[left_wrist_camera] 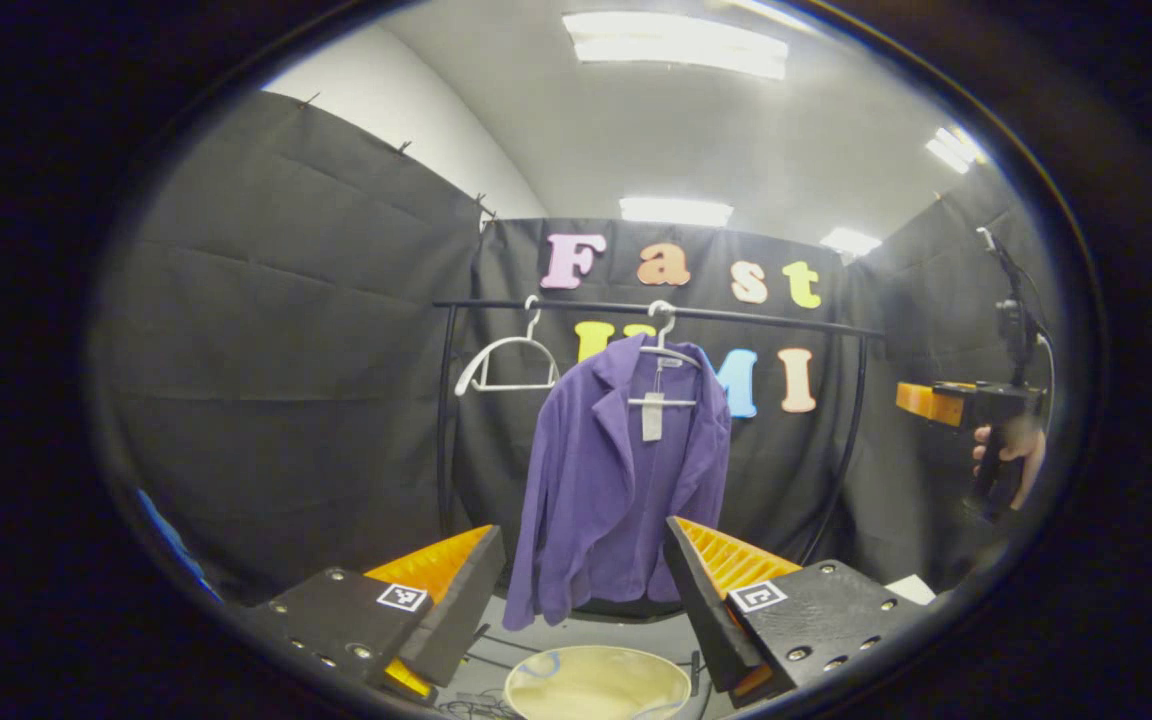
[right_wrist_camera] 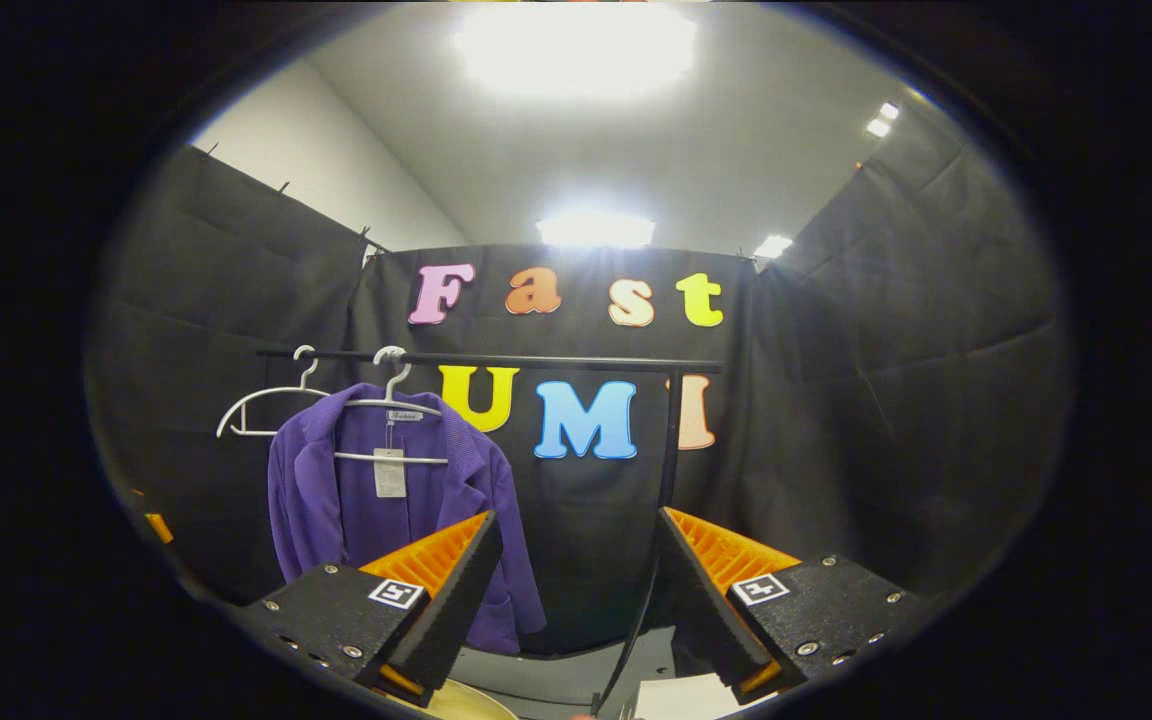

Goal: Grasp the clothes on the hanger with both hands and then place them into the laundry hamper below.

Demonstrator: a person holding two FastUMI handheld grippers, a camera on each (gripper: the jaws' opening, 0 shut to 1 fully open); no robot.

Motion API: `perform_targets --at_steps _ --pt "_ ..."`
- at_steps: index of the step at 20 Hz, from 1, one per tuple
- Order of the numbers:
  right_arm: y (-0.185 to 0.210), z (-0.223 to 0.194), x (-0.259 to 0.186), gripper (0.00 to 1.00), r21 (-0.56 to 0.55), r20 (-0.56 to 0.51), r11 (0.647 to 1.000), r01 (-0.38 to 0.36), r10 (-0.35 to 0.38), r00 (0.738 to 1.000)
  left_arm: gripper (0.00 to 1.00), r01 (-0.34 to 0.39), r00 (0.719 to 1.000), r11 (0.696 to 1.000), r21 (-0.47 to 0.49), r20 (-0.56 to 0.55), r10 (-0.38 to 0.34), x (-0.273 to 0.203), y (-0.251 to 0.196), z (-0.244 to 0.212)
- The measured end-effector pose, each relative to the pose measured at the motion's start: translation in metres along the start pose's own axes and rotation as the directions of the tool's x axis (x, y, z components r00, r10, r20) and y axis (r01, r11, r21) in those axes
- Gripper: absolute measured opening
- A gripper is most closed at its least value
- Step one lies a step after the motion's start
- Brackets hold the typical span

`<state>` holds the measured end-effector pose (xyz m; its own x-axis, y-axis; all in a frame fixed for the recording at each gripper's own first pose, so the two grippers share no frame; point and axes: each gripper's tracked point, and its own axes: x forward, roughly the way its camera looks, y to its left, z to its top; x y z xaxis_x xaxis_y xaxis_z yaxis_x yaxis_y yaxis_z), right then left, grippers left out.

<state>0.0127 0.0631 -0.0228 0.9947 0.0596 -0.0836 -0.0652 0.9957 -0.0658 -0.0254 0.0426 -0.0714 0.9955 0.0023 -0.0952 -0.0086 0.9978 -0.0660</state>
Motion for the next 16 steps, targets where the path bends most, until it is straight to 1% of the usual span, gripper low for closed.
perform_targets --at_steps 1,2,3,6,7,8,9,10,11,12,15,16 --pt "0.008 0.002 0.003 0.94 -0.012 -0.001 1.0 -0.011 0.011 1.0 0.9 0.005 1.0 1.0 -0.01 -0.015 -0.005 0.004 -0.001 -0.007" --pt "0.016 0.003 0.007 0.96 -0.018 -0.008 1.0 -0.024 0.024 1.0 0.95 0.002 0.999 1.0 -0.022 -0.033 -0.003 0.009 0.0 -0.013" --pt "0.024 0.003 0.011 0.95 -0.02 -0.014 0.999 -0.04 0.039 0.999 0.9 -0.001 0.999 0.999 -0.04 -0.051 -0.001 0.015 0.002 -0.02" --pt "0.035 0.009 0.02 0.96 -0.014 -0.013 0.998 -0.066 0.066 0.998 0.95 0.004 0.998 0.995 -0.104 -0.069 -0.012 0.034 -0.001 -0.021" --pt "0.041 0.011 0.025 0.96 -0.007 -0.014 0.997 -0.081 0.081 0.997 0.93 -0.003 0.997 0.994 -0.111 -0.072 -0.005 0.043 -0.002 -0.017" --pt "0.045 0.013 0.032 0.96 -0.001 -0.015 0.996 -0.093 0.093 0.996 0.93 -0.014 0.998 0.994 -0.111 -0.068 0.006 0.054 -0.002 -0.011" --pt "0.049 0.018 0.042 0.96 0.009 -0.012 0.995 -0.103 0.103 0.995 0.95 -0.022 0.998 0.994 -0.108 -0.056 0.016 0.064 -0.003 -0.002" --pt "0.054 0.023 0.051 0.95 0.024 -0.004 0.993 -0.117 0.118 0.993 0.93 -0.029 0.999 0.994 -0.104 -0.045 0.024 0.076 -0.005 0.007" --pt "0.061 0.027 0.062 0.96 0.037 0.005 0.99 -0.137 0.137 0.991 0.95 -0.035 0.999 0.994 -0.102 -0.036 0.032 0.089 -0.009 0.015" --pt "0.07 0.029 0.075 0.96 0.046 0.011 0.986 -0.159 0.159 0.987 0.95 -0.043 0.999 0.994 -0.104 -0.026 0.04 0.102 -0.013 0.025" --pt "0.092 0.027 0.113 0.96 0.054 0.012 0.973 -0.226 0.225 0.974 0.95 -0.062 0.998 0.989 -0.135 0.013 0.064 0.143 -0.026 0.052" --pt "0.099 0.023 0.127 0.96 0.059 0.003 0.968 -0.245 0.245 0.97 0.93 -0.068 0.997 0.988 -0.14 0.023 0.072 0.158 -0.03 0.062"
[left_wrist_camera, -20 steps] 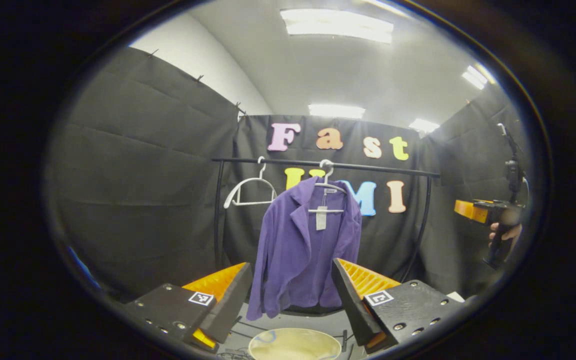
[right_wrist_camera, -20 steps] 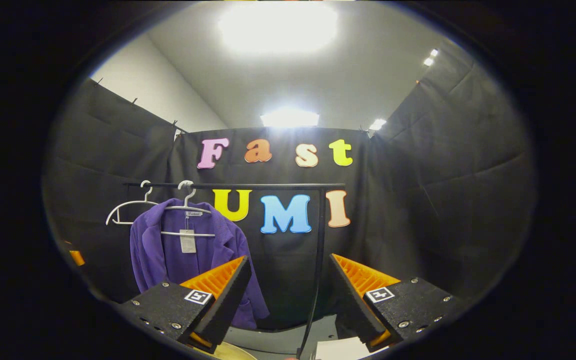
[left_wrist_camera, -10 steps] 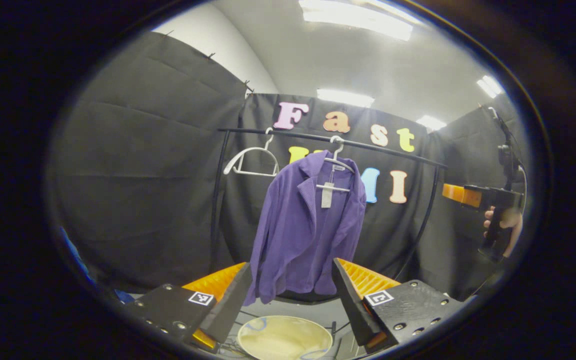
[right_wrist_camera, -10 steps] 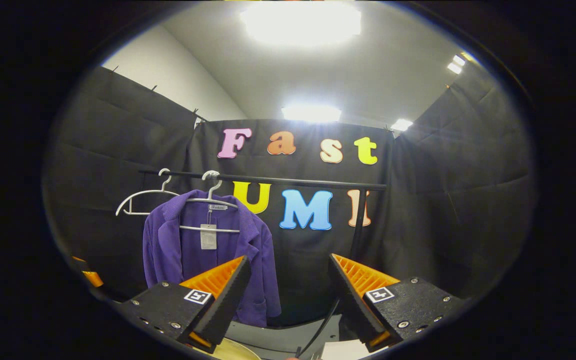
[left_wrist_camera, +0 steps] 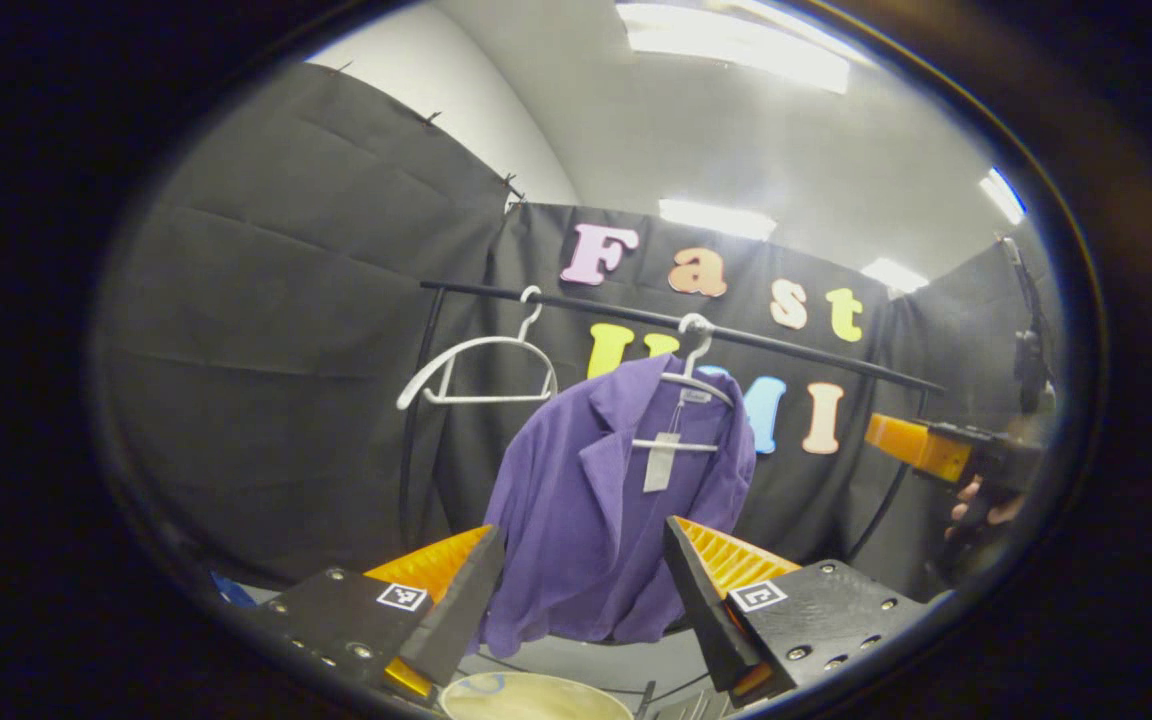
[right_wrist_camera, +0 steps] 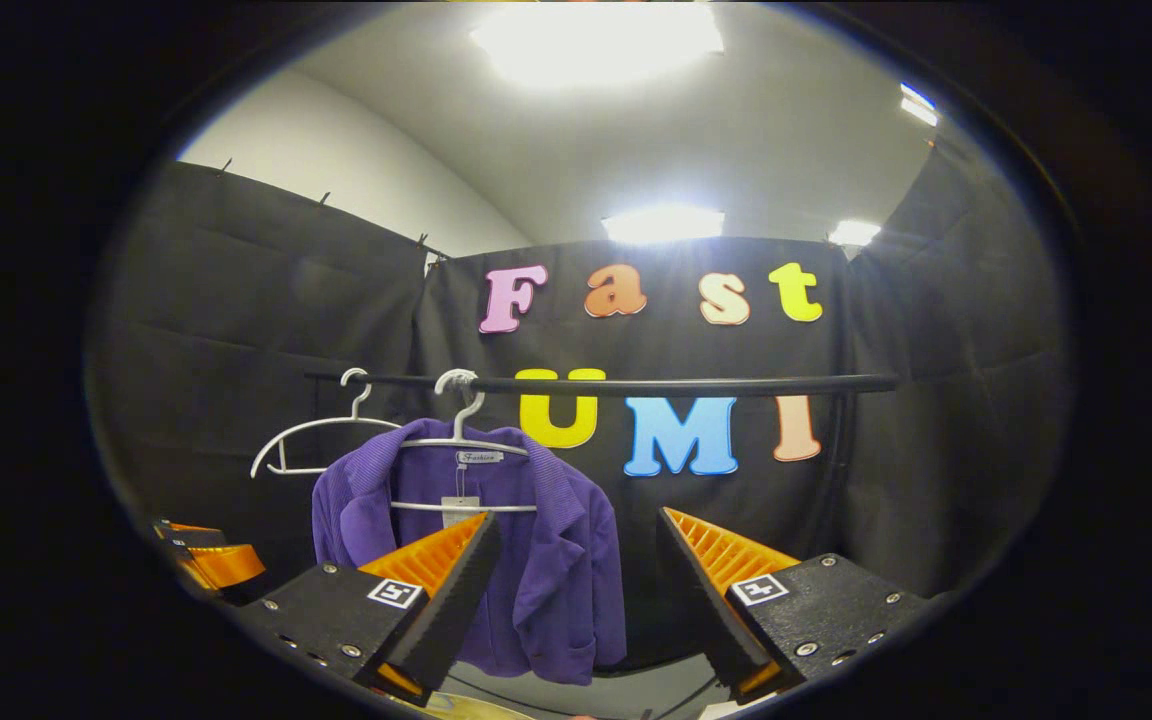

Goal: Grasp the clothes on the hanger with both hands and then place them into the laundry hamper below.

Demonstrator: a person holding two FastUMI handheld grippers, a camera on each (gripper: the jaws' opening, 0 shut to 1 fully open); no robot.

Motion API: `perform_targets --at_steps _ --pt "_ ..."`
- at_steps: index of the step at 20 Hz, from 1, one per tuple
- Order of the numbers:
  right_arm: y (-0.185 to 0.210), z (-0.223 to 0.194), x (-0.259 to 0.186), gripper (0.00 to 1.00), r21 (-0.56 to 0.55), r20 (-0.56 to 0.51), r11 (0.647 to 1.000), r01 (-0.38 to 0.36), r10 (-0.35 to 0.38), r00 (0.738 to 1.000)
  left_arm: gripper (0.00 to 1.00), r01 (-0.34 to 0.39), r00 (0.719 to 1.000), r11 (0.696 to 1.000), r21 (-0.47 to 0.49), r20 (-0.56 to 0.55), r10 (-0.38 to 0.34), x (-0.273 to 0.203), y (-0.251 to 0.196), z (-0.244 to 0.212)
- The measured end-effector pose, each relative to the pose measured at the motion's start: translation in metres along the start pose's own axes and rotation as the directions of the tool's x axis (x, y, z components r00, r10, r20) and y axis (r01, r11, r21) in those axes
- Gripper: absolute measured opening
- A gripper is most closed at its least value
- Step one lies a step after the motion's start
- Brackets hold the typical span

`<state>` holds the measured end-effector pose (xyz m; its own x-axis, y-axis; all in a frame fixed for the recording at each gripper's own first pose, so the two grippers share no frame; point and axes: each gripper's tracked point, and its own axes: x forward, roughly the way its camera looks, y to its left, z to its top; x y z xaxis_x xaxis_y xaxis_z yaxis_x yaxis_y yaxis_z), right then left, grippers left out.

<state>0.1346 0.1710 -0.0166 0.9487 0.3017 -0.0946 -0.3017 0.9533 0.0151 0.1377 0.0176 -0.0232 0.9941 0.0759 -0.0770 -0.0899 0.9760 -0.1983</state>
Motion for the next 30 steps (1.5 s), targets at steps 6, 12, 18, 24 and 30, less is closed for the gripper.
perform_targets --at_steps 6,12,18,24,30 --pt "0.005 -0.039 0.087 0.96 0.044 -0.079 0.996 -0.076 0.08 0.994 0.94 -0.062 0.997 0.997 0.054 0.039 0.06 0.086 -0.025 0.013" --pt "-0.001 -0.091 0.155 0.96 0.08 -0.14 0.99 -0.113 0.124 0.982 0.95 -0.157 0.987 0.986 0.047 -0.013 0.158 0.154 -0.033 -0.017" --pt "0.006 -0.133 0.199 0.96 0.165 -0.197 0.976 -0.143 0.174 0.965 0.92 -0.348 0.936 0.927 0.139 -0.01 0.353 0.185 -0.007 -0.03" --pt "0.005 -0.141 0.215 0.86 0.173 -0.157 0.972 -0.161 0.188 0.969 0.62 -0.385 0.92 0.896 0.222 0.021 0.391 0.187 0.002 -0.021" --pt "0.003 -0.137 0.213 0.21 0.189 -0.11 0.964 -0.186 0.209 0.972 0.24 -0.395 0.917 0.887 0.24 0.051 0.395 0.18 -0.002 -0.014"
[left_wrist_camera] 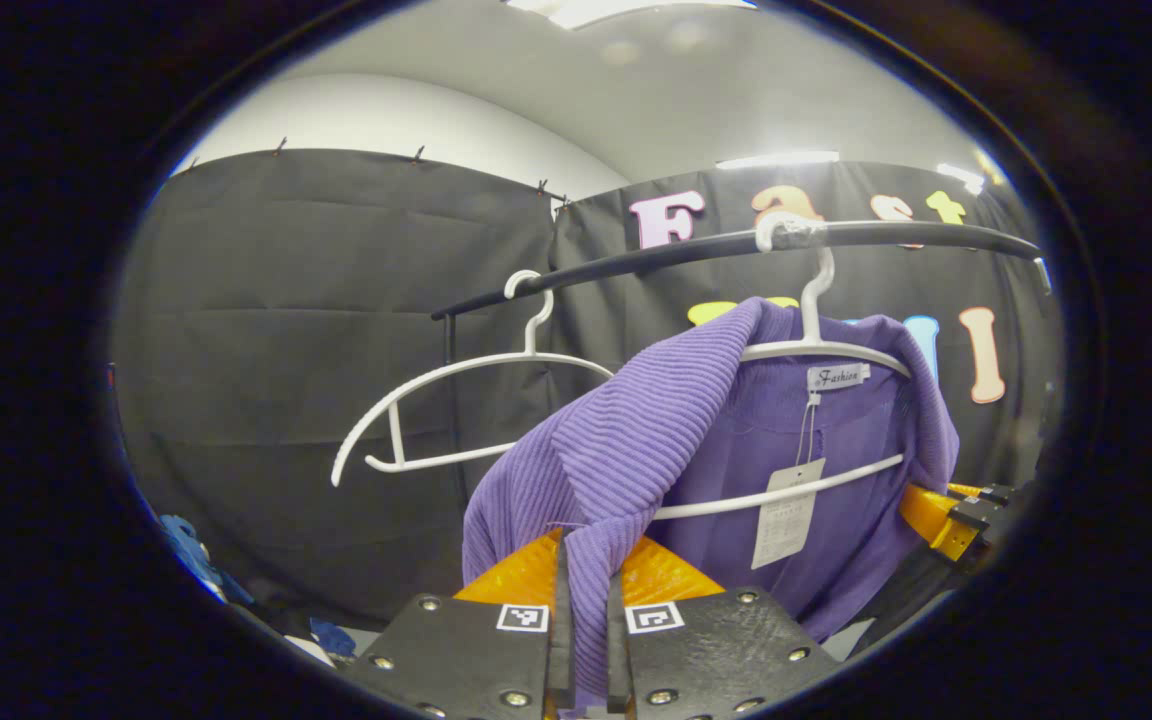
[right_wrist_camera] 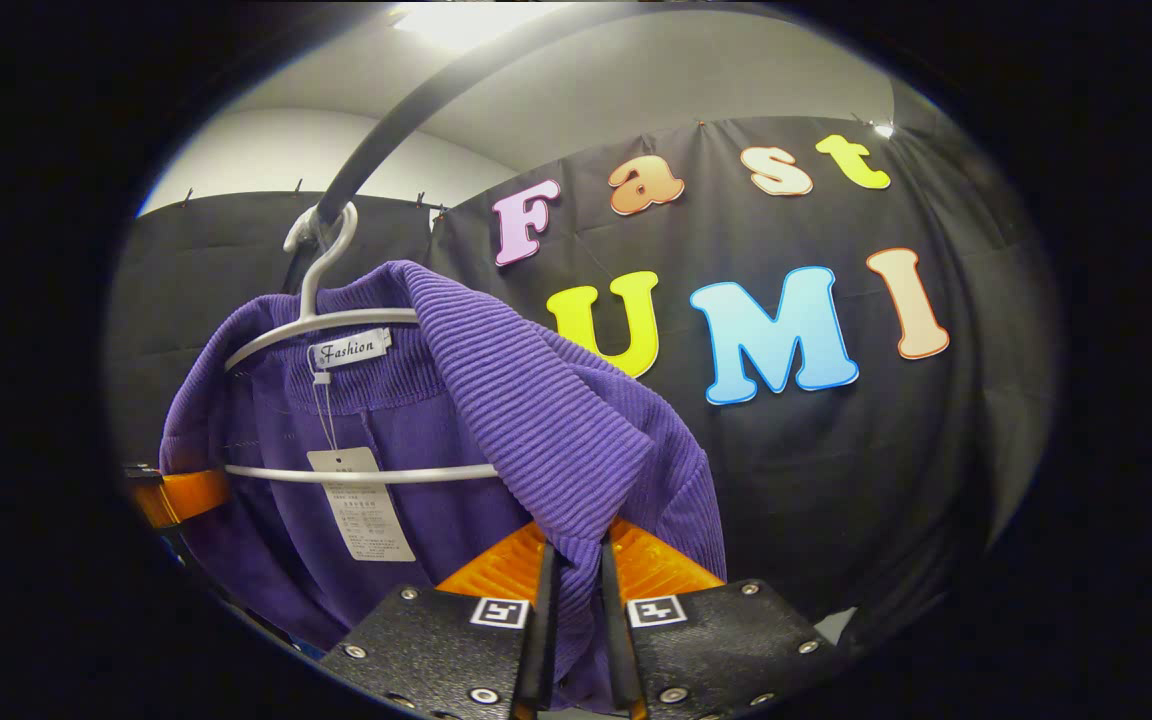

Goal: Grasp the clothes on the hanger with both hands and then place them into the laundry hamper below.

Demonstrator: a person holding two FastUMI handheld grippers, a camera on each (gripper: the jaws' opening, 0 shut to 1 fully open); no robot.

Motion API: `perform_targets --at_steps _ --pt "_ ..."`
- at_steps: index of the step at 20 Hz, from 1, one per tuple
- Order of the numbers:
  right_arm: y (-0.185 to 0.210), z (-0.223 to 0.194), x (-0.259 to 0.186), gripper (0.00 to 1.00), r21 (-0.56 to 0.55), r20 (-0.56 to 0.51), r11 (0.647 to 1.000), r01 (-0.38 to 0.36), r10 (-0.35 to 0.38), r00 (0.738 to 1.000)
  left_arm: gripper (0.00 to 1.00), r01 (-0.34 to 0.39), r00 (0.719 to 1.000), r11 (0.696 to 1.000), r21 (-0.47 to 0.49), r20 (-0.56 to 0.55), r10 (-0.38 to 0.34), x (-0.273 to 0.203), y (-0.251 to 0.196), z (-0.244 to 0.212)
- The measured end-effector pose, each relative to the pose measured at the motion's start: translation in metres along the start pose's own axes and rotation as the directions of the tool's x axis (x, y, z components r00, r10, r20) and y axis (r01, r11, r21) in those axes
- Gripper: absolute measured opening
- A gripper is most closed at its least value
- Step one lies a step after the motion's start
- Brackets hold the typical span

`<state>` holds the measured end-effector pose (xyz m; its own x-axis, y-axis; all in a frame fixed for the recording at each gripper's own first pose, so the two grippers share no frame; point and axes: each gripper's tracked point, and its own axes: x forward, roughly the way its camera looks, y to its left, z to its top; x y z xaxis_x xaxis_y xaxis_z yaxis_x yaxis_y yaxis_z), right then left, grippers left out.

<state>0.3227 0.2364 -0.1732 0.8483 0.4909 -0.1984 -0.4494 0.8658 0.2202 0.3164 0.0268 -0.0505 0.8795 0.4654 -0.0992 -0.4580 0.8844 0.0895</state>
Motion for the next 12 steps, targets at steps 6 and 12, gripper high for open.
perform_targets --at_steps 6,12 --pt "-0.003 0.007 -0.003 0.0 -0.007 -0.023 0.998 -0.06 0.06 0.998 0.1 0.159 0.987 0.983 -0.087 0.016 -0.158 -0.006 -0.012 0.001" --pt "-0.007 0.022 -0.031 0.0 -0.042 -0.005 0.998 0.054 -0.054 0.999 0.09 0.268 0.962 0.959 -0.087 0.086 -0.261 -0.023 -0.006 0.03"
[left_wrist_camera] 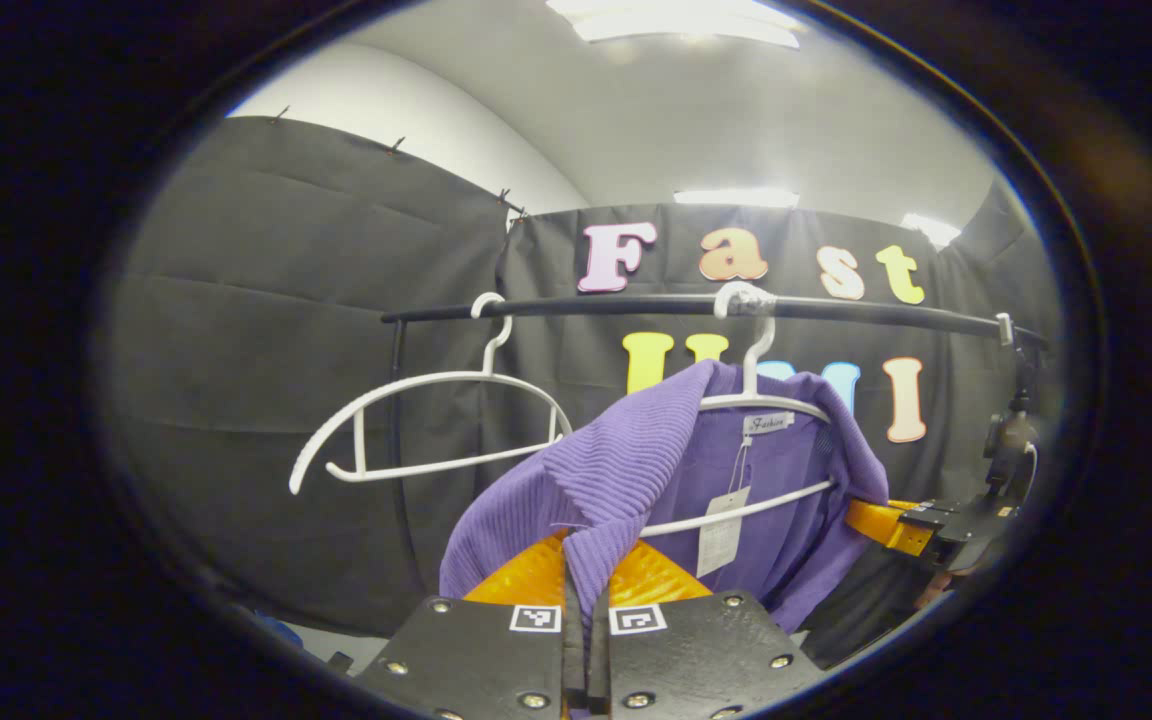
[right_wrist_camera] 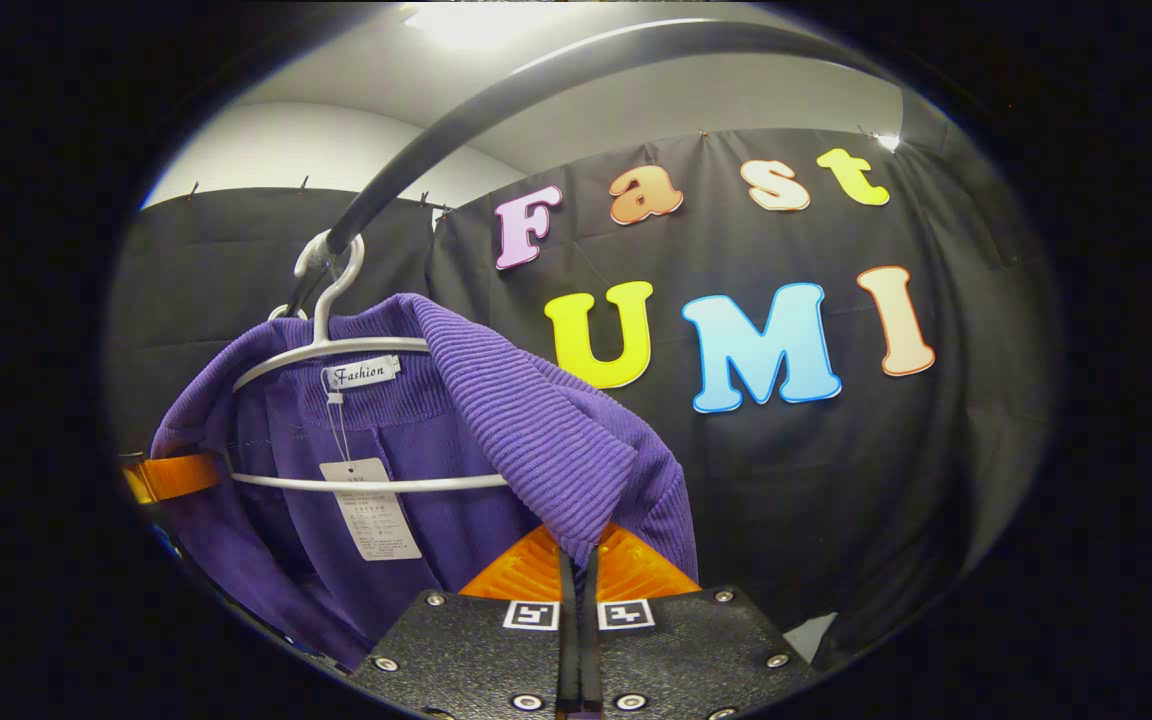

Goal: Grasp the clothes on the hanger with both hands and then place them into the laundry hamper below.

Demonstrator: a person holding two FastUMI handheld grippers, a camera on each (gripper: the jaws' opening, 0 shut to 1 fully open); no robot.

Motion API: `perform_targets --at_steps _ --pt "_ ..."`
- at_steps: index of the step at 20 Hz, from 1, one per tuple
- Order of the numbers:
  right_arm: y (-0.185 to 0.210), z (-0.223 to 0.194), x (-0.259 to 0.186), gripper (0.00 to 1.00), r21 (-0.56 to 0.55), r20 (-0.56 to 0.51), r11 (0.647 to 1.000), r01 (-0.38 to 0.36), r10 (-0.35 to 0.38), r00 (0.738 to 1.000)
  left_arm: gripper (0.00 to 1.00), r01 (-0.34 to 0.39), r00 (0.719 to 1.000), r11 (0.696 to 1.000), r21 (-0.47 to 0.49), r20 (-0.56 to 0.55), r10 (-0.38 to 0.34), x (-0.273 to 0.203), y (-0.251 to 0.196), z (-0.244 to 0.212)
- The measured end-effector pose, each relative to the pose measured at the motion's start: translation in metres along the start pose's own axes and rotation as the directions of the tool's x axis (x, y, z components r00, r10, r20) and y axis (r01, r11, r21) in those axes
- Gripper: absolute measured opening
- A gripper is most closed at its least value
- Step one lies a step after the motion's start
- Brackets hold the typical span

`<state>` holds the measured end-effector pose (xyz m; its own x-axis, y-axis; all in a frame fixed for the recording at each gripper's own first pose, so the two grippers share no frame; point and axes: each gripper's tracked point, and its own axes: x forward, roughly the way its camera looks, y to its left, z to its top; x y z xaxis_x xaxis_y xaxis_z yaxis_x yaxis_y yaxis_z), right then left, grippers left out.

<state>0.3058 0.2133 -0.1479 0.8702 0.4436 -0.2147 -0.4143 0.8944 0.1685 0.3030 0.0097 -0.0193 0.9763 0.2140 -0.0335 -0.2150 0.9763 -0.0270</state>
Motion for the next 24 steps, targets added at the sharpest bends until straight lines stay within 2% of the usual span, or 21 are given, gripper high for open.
perform_targets --at_steps 2,3,4,6,8,14,17,24 --pt "-0.005 0.004 -0.008 0.0 -0.005 -0.006 0.999 0.046 -0.046 0.999 0.09 0.034 0.999 0.999 -0.033 0.025 -0.033 -0.004 0.008 0.013" --pt "-0.007 0.009 -0.011 0.0 -0.011 0.0 0.998 0.068 -0.068 0.998 0.03 0.047 0.998 0.998 -0.047 0.037 -0.045 -0.005 0.012 0.019" --pt "-0.006 0.015 -0.015 0.0 -0.017 0.009 0.996 0.083 -0.083 0.997 0.09 0.059 0.997 0.997 -0.058 0.05 -0.056 -0.006 0.017 0.026" --pt "-0.003 0.024 -0.024 0.0 -0.04 0.021 0.994 0.105 -0.104 0.994 0.09 0.087 0.994 0.993 -0.076 0.075 -0.081 -0.008 0.025 0.039" --pt "0.003 0.032 -0.03 0.0 -0.052 0.034 0.991 0.125 -0.123 0.992 0.02 0.11 0.991 0.989 -0.098 0.091 -0.102 -0.006 0.035 0.05" --pt "0.023 0.06 -0.042 0.0 -0.064 0.086 0.983 0.175 -0.169 0.982 0.02 0.158 0.982 0.968 -0.197 0.132 -0.134 -0.001 0.081 0.071" --pt "0.037 0.064 -0.044 0.0 0.004 0.099 0.985 0.171 -0.171 0.98 0.02 0.171 0.98 0.961 -0.215 0.142 -0.143 0.01 0.104 0.078" --pt "0.062 0.066 -0.043 0.0 0.002 0.112 0.973 0.232 -0.231 0.966 0.02 0.22 0.973 0.945 -0.241 0.125 -0.194 0.025 0.133 0.066"
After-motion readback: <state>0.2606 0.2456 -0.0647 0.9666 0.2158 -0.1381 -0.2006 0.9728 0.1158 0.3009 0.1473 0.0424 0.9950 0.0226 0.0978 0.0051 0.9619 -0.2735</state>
